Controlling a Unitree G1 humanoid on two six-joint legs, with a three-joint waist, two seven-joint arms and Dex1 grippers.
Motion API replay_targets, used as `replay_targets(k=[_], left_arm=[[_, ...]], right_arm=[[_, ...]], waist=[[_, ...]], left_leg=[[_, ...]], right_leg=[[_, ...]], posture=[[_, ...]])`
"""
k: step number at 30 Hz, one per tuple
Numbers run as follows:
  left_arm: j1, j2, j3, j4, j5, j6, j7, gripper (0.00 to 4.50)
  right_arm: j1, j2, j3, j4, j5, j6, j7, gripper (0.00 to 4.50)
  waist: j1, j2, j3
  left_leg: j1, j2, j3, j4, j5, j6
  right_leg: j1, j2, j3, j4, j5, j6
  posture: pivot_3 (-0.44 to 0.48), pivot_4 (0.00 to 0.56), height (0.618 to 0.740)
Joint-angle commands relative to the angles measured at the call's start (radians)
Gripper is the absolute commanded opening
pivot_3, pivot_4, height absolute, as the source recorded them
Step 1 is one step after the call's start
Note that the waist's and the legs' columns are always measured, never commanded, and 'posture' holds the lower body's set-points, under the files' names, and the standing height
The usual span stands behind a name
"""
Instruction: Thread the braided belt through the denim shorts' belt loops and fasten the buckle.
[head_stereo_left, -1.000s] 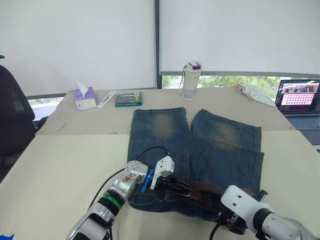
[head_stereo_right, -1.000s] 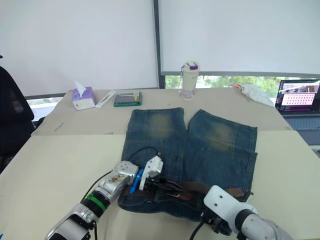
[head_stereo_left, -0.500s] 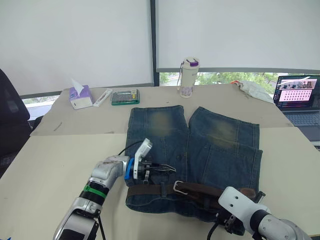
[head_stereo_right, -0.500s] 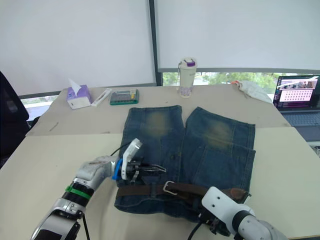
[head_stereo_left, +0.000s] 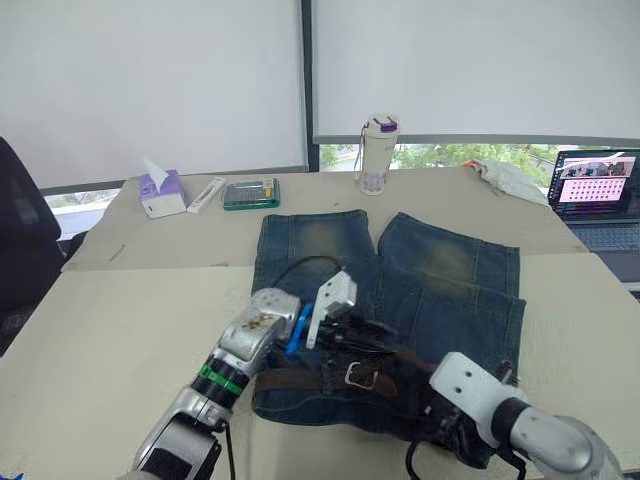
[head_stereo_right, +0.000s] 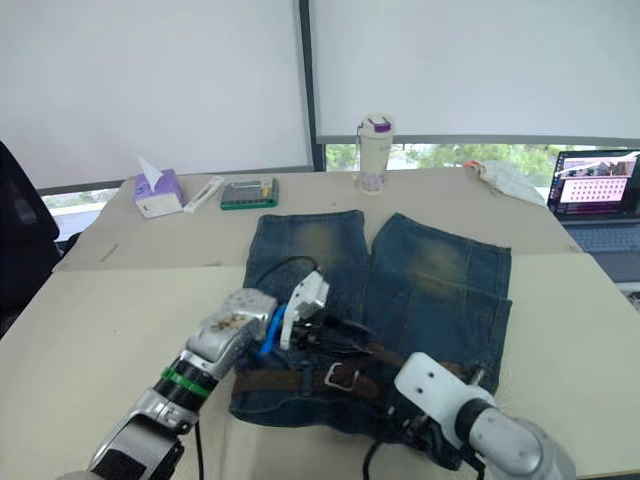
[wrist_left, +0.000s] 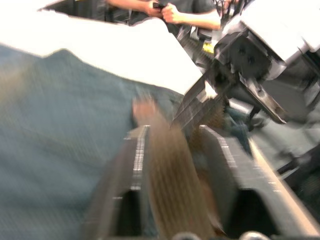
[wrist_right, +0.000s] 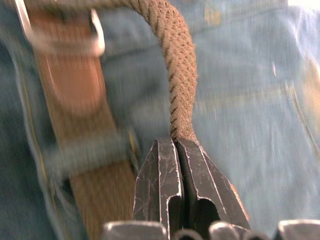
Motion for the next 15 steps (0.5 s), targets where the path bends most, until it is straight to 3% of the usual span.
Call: replay_targets(k=[1,7,11,15], left_arm=[[-0.04,0.006,-0.039,-0.014,0.073,-0.109,-0.001,2.84],[-0.086,0.017,-0.08,0.05,0.216,-0.224,0.073,2.84],[-0.117,0.024,-0.094,0.118,0.297,-0.304,0.125,1.65],[-0.121,0.017,-0.076,0.14,0.291,-0.31,0.132,0.23]], right_arm=[[-0.057,0.024,-0.015,-0.034,0.045,0.057,-0.003,0.0],[-0.111,0.048,-0.042,-0.034,0.119,0.066,-0.007,0.0],[-0.121,0.04,-0.033,-0.034,0.144,0.048,-0.017,0.0],[-0.121,0.042,-0.054,-0.034,0.195,0.056,-0.023,0.0]], waist=[[-0.001,0.001,0.0],[0.0,0.002,0.002],[0.0,0.002,0.002],[-0.001,0.002,0.002]], left_leg=[[0.0,0.0,0.0,0.0,0.0,0.0],[0.0,-0.001,0.0,0.0,-0.001,0.002],[0.0,-0.001,0.0,0.0,-0.001,0.002],[0.0,-0.001,0.0,0.0,-0.001,0.002]], right_leg=[[0.0,0.0,0.0,0.0,0.003,-0.004],[0.0,0.001,0.0,-0.001,0.003,-0.005],[0.0,0.001,-0.001,-0.001,0.002,-0.003],[0.0,0.002,0.0,-0.001,0.002,-0.003]], posture=[[0.0,0.15,0.74],[0.0,0.15,0.74],[0.0,0.15,0.74],[0.0,0.15,0.74]])
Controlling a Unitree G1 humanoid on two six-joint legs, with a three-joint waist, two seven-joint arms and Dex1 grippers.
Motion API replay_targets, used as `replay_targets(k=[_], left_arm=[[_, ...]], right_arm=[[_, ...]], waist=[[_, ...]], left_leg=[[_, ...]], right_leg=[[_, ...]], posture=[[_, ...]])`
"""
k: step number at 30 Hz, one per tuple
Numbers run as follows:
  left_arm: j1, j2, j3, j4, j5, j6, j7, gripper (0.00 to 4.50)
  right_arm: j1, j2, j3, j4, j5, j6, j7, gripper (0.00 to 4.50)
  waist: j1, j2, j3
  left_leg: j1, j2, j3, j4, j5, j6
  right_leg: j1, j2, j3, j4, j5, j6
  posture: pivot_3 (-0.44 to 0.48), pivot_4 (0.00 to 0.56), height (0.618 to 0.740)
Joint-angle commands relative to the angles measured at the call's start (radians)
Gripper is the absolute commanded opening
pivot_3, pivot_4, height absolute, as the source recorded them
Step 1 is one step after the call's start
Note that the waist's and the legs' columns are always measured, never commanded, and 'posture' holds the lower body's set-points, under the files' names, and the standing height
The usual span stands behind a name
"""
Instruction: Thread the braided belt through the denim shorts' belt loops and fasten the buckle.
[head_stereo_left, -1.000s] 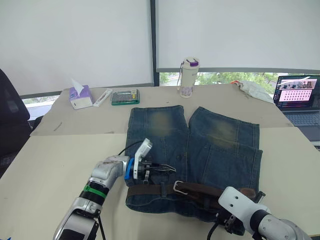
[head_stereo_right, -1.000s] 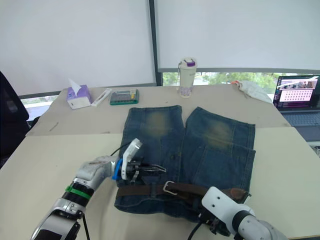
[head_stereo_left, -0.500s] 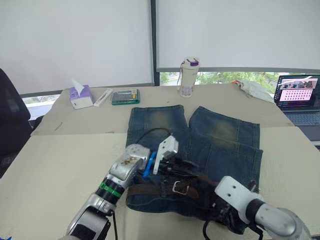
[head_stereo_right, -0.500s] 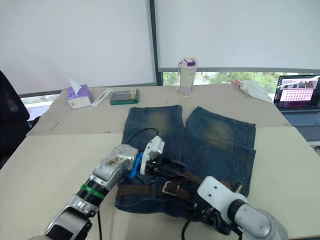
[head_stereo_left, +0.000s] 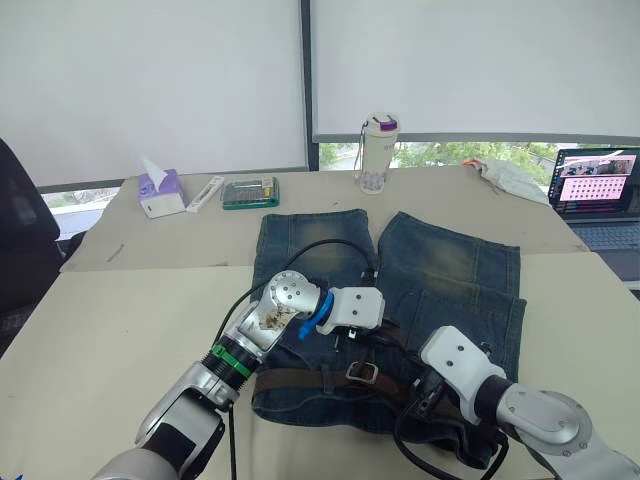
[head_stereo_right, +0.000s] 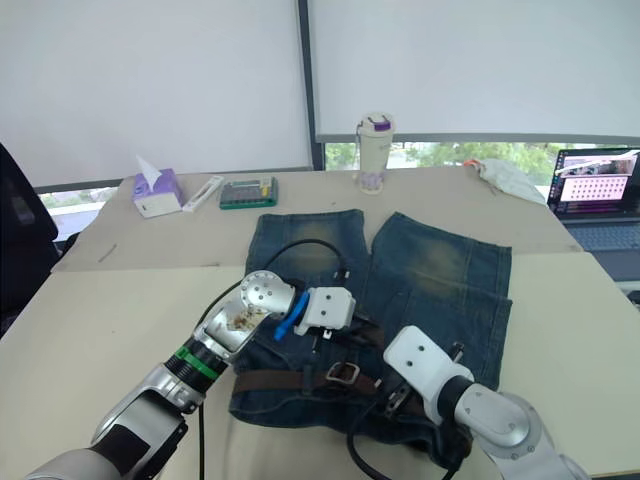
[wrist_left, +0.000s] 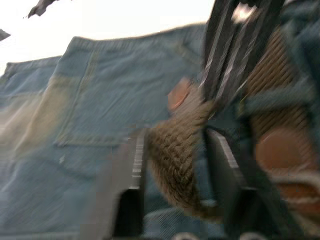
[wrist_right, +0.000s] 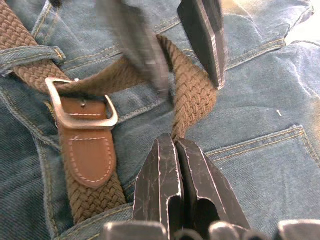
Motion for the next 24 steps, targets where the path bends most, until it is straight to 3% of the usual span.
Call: replay_targets(k=[1,6,10,15,24], left_arm=[[-0.016,-0.008,0.043,-0.014,-0.041,0.009,0.008,0.0],[0.016,-0.009,0.129,-0.047,-0.159,0.056,-0.012,0.0],[0.041,-0.01,0.172,-0.083,-0.229,0.093,-0.025,0.0],[0.053,0.017,0.161,-0.093,-0.225,0.088,-0.051,0.0],[0.064,0.039,0.162,-0.088,-0.219,0.089,-0.058,0.0]], right_arm=[[0.009,-0.007,-0.052,-0.034,0.064,-0.015,-0.003,0.32],[0.072,-0.042,-0.082,-0.034,0.027,-0.009,-0.057,1.99],[0.087,-0.037,-0.084,-0.022,-0.01,-0.001,-0.094,1.99],[0.088,-0.022,-0.101,-0.014,-0.014,-0.007,-0.096,1.99],[0.217,-0.003,-0.242,-0.034,0.112,-0.119,-0.053,1.99]], waist=[[0.0,0.0,0.0],[0.0,0.001,0.0],[-0.002,0.001,0.0],[-0.001,0.001,0.0],[-0.001,0.001,0.0]], left_leg=[[0.0,0.0,0.0,0.0,0.0,0.0],[0.0,0.0,0.0,0.0,0.0,0.0],[0.0,0.001,0.0,0.0,0.0,-0.001],[0.0,0.0,0.0,0.001,0.001,-0.001],[0.0,0.0,0.0,0.001,0.0,-0.001]], right_leg=[[0.0,0.0,0.0,0.0,0.0,0.0],[0.0,0.0,0.0,0.0,0.0,0.0],[-0.001,0.0,0.0,0.002,-0.001,0.001],[-0.001,0.0,0.0,0.002,-0.002,0.003],[-0.001,0.001,0.0,0.002,0.001,-0.001]], posture=[[0.0,0.15,0.74],[0.0,0.15,0.74],[0.0,0.15,0.74],[0.0,0.15,0.74],[0.0,0.15,0.74]])
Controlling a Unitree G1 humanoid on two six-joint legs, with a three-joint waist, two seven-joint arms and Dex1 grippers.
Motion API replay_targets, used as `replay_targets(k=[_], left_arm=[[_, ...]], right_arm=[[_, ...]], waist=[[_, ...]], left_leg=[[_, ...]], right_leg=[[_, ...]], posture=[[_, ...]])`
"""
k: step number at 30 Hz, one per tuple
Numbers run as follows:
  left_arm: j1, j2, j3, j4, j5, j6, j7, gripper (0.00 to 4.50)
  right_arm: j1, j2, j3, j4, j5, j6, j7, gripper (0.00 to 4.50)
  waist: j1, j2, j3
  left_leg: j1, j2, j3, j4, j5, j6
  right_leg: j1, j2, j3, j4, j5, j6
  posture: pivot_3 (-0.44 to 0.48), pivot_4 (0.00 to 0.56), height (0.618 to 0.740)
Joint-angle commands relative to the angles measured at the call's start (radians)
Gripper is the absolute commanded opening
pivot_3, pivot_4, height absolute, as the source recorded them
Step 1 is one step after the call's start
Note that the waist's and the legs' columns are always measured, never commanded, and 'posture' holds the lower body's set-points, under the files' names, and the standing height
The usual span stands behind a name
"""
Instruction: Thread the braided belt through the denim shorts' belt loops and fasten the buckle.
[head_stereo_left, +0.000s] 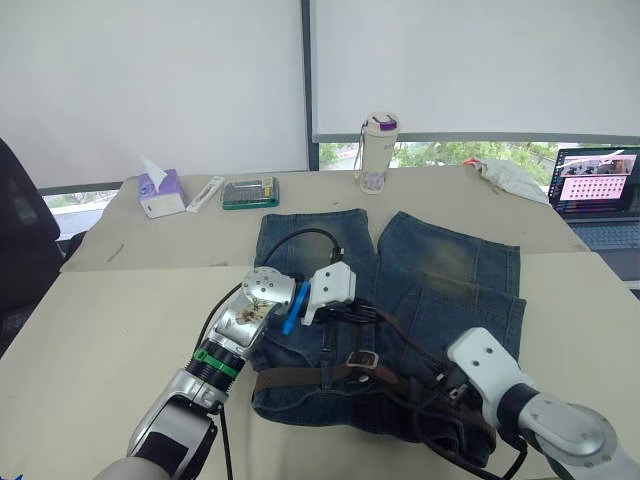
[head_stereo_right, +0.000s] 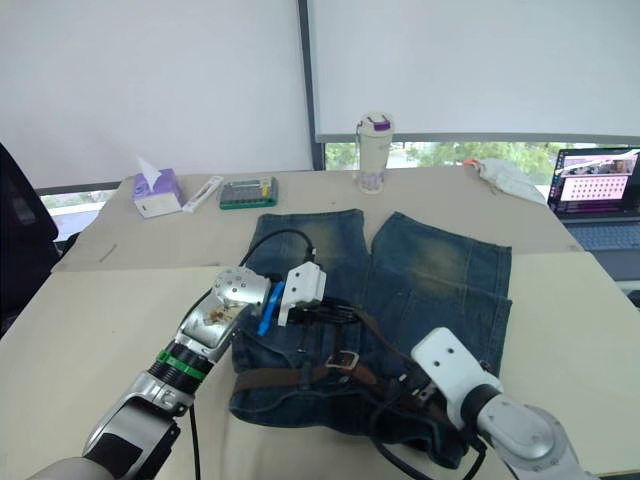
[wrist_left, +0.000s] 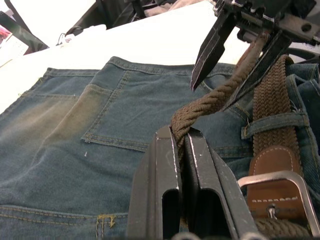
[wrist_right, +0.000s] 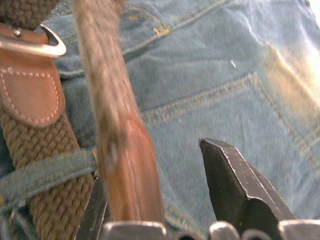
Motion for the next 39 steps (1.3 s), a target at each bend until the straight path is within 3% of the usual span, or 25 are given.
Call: replay_targets(k=[1,3,6,8,9,22,27,35,36,39], left_arm=[[0.0,0.006,0.019,-0.028,-0.018,-0.009,-0.002,0.0],[0.0,0.01,0.017,-0.023,-0.016,-0.013,-0.008,0.0],[-0.002,0.011,0.016,-0.013,-0.013,-0.02,-0.011,0.0],[-0.004,0.011,0.016,-0.008,-0.011,-0.024,-0.013,0.0],[-0.004,0.011,0.016,-0.006,-0.011,-0.026,-0.013,0.0],[-0.006,0.01,0.012,0.031,-0.006,-0.056,-0.022,0.0],[-0.007,0.007,0.013,0.037,-0.008,-0.056,-0.025,0.0],[-0.008,0.005,0.012,0.046,-0.005,-0.061,-0.025,0.0],[-0.008,0.005,0.012,0.046,-0.005,-0.062,-0.025,0.0],[-0.006,0.007,0.013,0.049,-0.005,-0.068,-0.028,0.0]], right_arm=[[0.041,-0.016,-0.068,-0.035,0.058,-0.087,0.004,1.99],[0.055,-0.015,-0.089,-0.035,0.099,-0.106,-0.007,1.99],[0.056,-0.034,-0.098,-0.035,0.147,-0.113,-0.022,0.83],[0.054,-0.051,-0.1,-0.035,0.174,-0.115,-0.039,0.2],[0.052,-0.059,-0.1,-0.035,0.189,-0.114,-0.047,0.1],[0.082,-0.199,-0.167,-0.035,0.421,-0.16,-0.133,0.1],[0.098,-0.238,-0.191,-0.035,0.451,-0.185,-0.202,1.66],[0.128,-0.305,-0.18,-0.035,0.527,-0.233,-0.263,1.66],[0.13,-0.31,-0.18,-0.035,0.537,-0.238,-0.272,1.15],[0.128,-0.328,-0.176,-0.035,0.563,-0.249,-0.294,0.23]], waist=[[0.0,0.0,0.0],[-0.001,0.0,0.0],[-0.001,0.0,0.0],[0.0,0.0,0.0],[0.0,0.0,0.0],[0.001,0.0,0.0],[0.0,0.0,0.001],[0.0,0.0,0.001],[0.0,0.0,0.001],[0.0,0.0,0.001]], left_leg=[[0.0,0.0,0.0,0.0,0.0,0.0],[0.0,0.0,0.0,0.0,0.0,0.001],[0.001,0.0,0.0,0.0,0.0,0.001],[0.0,0.0,0.0,0.0,0.0,0.001],[0.0,0.0,0.0,0.0,0.0,0.001],[0.0,0.0,0.0,0.0,-0.001,0.001],[0.001,0.0,0.001,0.0,-0.001,0.002],[0.001,0.0,0.001,0.001,-0.001,0.002],[0.001,0.0,0.001,0.001,-0.001,0.002],[0.001,0.0,0.001,0.001,-0.001,0.002]], right_leg=[[0.0,0.0,0.0,0.0,0.0,0.0],[0.0,0.0,0.0,0.0,0.0,0.0],[0.0,0.001,0.0,0.0,0.0,0.001],[0.0,0.001,0.0,0.0,0.0,0.0],[0.0,0.0,0.0,0.0,0.0,0.0],[0.001,0.0,0.0,0.0,0.001,-0.002],[0.002,0.0,0.0,0.0,0.001,-0.002],[0.002,0.0,0.0,0.0,0.001,-0.002],[0.002,0.0,0.0,0.0,0.001,-0.002],[0.002,0.0,0.0,0.0,0.001,-0.002]], posture=[[0.0,0.15,0.74],[0.0,0.15,0.74],[0.0,0.15,0.74],[0.0,0.15,0.74],[0.0,0.15,0.74],[0.0,0.15,0.74],[0.0,0.15,0.74],[0.0,0.15,0.74],[0.0,0.15,0.74],[0.0,0.15,0.74]])
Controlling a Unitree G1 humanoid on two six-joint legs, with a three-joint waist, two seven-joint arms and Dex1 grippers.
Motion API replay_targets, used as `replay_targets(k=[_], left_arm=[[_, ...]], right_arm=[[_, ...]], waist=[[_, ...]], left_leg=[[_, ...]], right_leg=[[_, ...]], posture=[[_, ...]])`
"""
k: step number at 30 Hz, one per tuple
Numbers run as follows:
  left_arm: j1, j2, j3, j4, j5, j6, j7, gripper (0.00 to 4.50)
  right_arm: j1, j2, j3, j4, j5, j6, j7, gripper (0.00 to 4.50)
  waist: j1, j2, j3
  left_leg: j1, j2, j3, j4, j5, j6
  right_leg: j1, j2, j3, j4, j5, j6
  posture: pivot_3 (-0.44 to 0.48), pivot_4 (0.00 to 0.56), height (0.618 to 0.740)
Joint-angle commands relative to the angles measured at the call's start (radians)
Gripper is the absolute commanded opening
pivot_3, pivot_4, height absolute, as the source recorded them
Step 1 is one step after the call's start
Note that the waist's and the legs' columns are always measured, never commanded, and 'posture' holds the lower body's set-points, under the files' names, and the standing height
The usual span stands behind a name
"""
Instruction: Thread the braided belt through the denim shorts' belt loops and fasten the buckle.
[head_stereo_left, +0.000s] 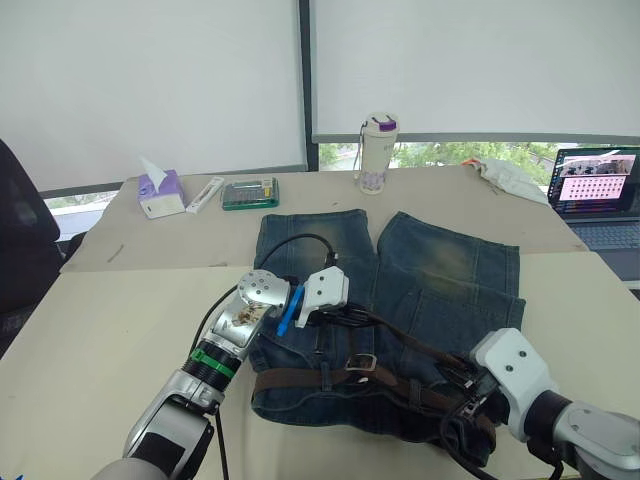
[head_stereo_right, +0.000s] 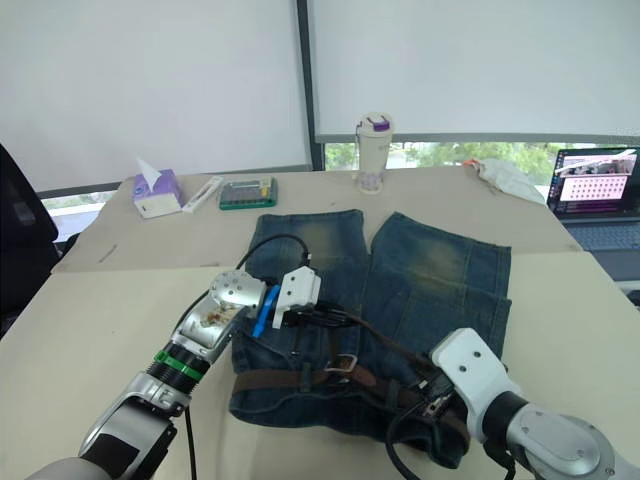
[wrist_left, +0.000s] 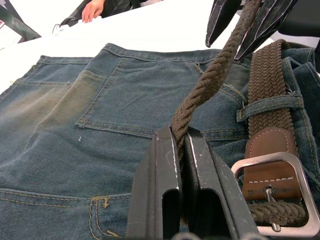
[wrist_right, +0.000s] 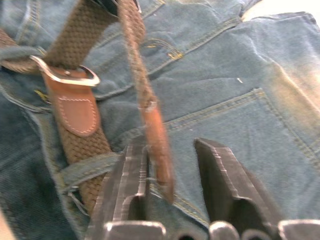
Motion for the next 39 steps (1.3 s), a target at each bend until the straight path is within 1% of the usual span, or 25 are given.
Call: replay_targets(k=[1,3,5,7,9,12,17,22,23,24,28,29,32,34,36,39], left_arm=[[-0.007,0.0,0.015,-0.011,-0.009,-0.025,-0.004,0.0],[-0.006,0.002,0.02,-0.018,-0.023,-0.015,-0.015,0.0],[-0.003,0.012,0.033,-0.057,-0.087,0.073,-0.062,0.0],[-0.008,0.026,0.042,-0.097,-0.138,0.145,-0.103,0.73],[-0.025,0.024,0.044,-0.119,-0.137,0.141,-0.097,1.27],[-0.051,0.021,0.025,-0.167,-0.153,0.18,-0.115,2.27],[-0.091,-0.008,-0.02,-0.128,-0.082,0.09,-0.107,2.27],[-0.114,-0.047,-0.042,-0.068,-0.05,0.01,-0.114,2.27],[-0.114,-0.05,-0.043,-0.067,-0.054,0.016,-0.119,1.75],[-0.113,-0.049,-0.045,-0.065,-0.053,0.011,-0.128,1.49],[-0.106,-0.046,-0.035,-0.063,-0.053,0.014,-0.132,0.19],[-0.103,-0.044,-0.031,-0.062,-0.053,0.013,-0.131,0.03],[-0.095,-0.037,-0.019,-0.056,-0.052,0.009,-0.121,0.03],[-0.084,-0.016,-0.02,-0.036,-0.029,-0.025,-0.118,0.0],[-0.075,-0.001,-0.023,-0.02,-0.012,-0.054,-0.115,0.0],[-0.047,0.027,-0.034,-0.002,0.017,-0.107,-0.112,0.0]], right_arm=[[-0.003,-0.021,-0.015,-0.032,0.036,-0.037,-0.03,0.04],[-0.003,-0.035,-0.012,-0.032,0.042,-0.035,-0.038,0.04],[-0.003,-0.044,-0.012,-0.032,0.047,-0.032,-0.049,0.04],[-0.012,-0.063,-0.013,-0.032,0.05,-0.025,-0.053,0.0],[-0.037,-0.093,-0.007,-0.032,0.058,-0.016,-0.051,0.0],[-0.093,-0.137,0.017,-0.032,0.074,0.005,-0.052,0.0],[-0.228,-0.182,0.082,-0.032,0.111,0.042,-0.053,0.0],[-0.347,-0.202,0.16,-0.032,0.138,0.07,-0.072,0.0],[-0.36,-0.204,0.172,-0.032,0.139,0.076,-0.076,0.0],[-0.372,-0.205,0.179,-0.032,0.143,0.082,-0.081,0.0],[-0.396,-0.205,0.181,-0.032,0.161,0.105,-0.093,0.0],[-0.399,-0.203,0.182,-0.032,0.165,0.109,-0.096,0.0],[-0.4,-0.2,0.179,-0.032,0.182,0.116,-0.089,0.0],[-0.391,-0.186,0.179,-0.032,0.19,0.125,-0.075,0.89],[-0.391,-0.17,0.185,-0.031,0.167,0.141,-0.077,1.47],[-0.386,-0.165,0.276,-0.008,0.045,0.163,-0.052,2.53]], waist=[[0.0,0.0,0.0],[0.0,0.0,0.0],[0.0,0.0,0.0],[0.0,0.0,0.0],[-0.001,0.0,0.0],[0.0,0.0,0.0],[0.001,0.0,0.0],[0.0,0.0,0.0],[0.0,0.0,0.0],[0.0,0.0,0.0],[0.0,0.0,0.0],[0.0,0.0,0.0],[0.001,0.0,0.0],[0.0,0.0,0.0],[0.0,0.0,0.0],[-0.002,0.001,0.0]], left_leg=[[0.0,0.0,0.0,0.0,0.0,0.0],[0.0,0.0,0.0,0.0,0.0,0.0],[0.0,0.0,0.0,0.0,0.0,0.0],[0.0,0.0,0.0,0.0,0.0,0.0],[0.0,0.0,0.0,0.0,0.0,0.0],[0.0,0.0,0.0,0.001,0.0,0.001],[0.0,0.0,0.0,0.001,-0.001,0.001],[-0.001,0.0,0.0,0.001,-0.001,0.001],[-0.001,0.0,0.0,0.001,-0.001,0.001],[-0.001,0.0,0.0,0.001,-0.001,0.001],[-0.001,0.0,0.0,0.001,-0.001,0.001],[-0.001,0.0,0.0,0.001,-0.001,0.001],[-0.001,0.0,0.0,0.002,-0.001,0.002],[-0.001,0.0,0.0,0.002,-0.001,0.002],[-0.001,0.0,0.0,0.002,-0.001,0.002],[0.0,0.0,0.0,0.002,-0.001,0.001]], right_leg=[[0.0,0.0,0.0,0.0,0.0,0.0],[0.0,0.0,0.0,0.0,0.0,0.0],[0.0,0.0,0.0,0.0,0.0,0.0],[0.0,0.0,0.0,0.0,0.0,0.0],[0.0,0.0,0.0,0.0,0.0,0.0],[0.001,0.0,0.0,0.0,0.0,0.0],[0.002,0.0,-0.001,-0.002,0.0,0.0],[0.002,0.0,-0.001,-0.004,0.001,-0.002],[0.002,0.0,-0.001,-0.004,0.001,-0.002],[0.002,0.0,-0.001,-0.004,0.001,-0.002],[0.002,0.0,-0.001,-0.004,0.001,-0.002],[0.002,0.0,-0.001,-0.004,0.001,-0.002],[0.002,0.0,-0.001,-0.004,0.002,-0.002],[0.002,0.0,-0.001,-0.004,0.002,-0.002],[0.002,0.0,-0.001,-0.004,0.002,-0.002],[0.002,0.001,0.0,-0.004,0.002,-0.002]], posture=[[0.0,0.15,0.74],[0.0,0.15,0.74],[0.0,0.15,0.74],[0.0,0.15,0.74],[0.0,0.15,0.74],[0.0,0.15,0.74],[0.0,0.15,0.74],[0.0,0.15,0.74],[0.0,0.15,0.74],[0.0,0.15,0.74],[0.0,0.15,0.74],[0.0,0.15,0.74],[0.0,0.15,0.74],[0.0,0.15,0.74],[0.0,0.15,0.74],[0.0,0.15,0.74]])
